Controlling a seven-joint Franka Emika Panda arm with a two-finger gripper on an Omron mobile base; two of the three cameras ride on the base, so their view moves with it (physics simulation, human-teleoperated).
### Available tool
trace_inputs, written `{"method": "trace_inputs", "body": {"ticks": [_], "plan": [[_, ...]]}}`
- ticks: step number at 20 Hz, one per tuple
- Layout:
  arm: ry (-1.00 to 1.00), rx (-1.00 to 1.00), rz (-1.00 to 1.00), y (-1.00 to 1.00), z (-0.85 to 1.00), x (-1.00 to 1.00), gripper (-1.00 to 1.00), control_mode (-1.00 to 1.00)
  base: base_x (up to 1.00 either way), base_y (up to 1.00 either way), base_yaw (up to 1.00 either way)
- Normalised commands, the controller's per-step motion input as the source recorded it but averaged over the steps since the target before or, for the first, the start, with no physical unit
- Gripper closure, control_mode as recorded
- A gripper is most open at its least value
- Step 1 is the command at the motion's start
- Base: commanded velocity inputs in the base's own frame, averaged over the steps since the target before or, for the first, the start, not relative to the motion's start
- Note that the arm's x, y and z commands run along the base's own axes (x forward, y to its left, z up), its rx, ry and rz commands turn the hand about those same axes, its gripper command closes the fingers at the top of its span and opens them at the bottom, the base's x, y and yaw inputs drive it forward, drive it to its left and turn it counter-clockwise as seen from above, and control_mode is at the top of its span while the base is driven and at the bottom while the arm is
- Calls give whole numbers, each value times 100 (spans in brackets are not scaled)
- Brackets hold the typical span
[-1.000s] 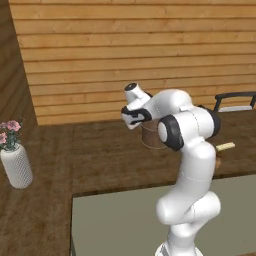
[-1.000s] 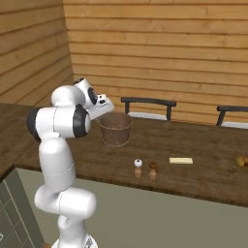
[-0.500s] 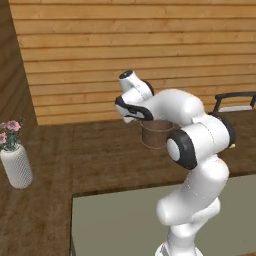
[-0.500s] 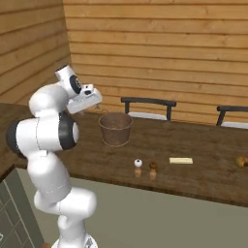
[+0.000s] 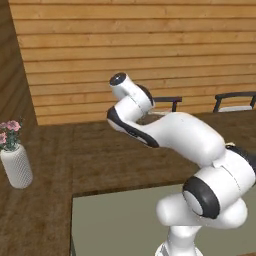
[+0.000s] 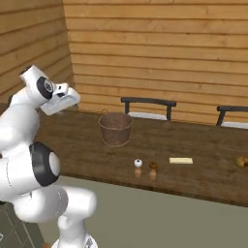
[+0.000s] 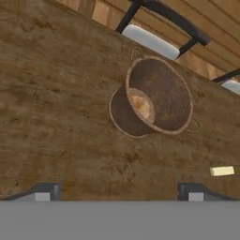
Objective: Open the cabinet, pick up the bread from the cabinet and place it in the basket. Then move the basket to the dining counter.
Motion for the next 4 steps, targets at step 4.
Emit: {"method": "trace_inputs", "body": {"ticks": [4], "plan": [[-13, 0, 0, 14, 18, -100, -100, -100, 0, 0, 0]]}}
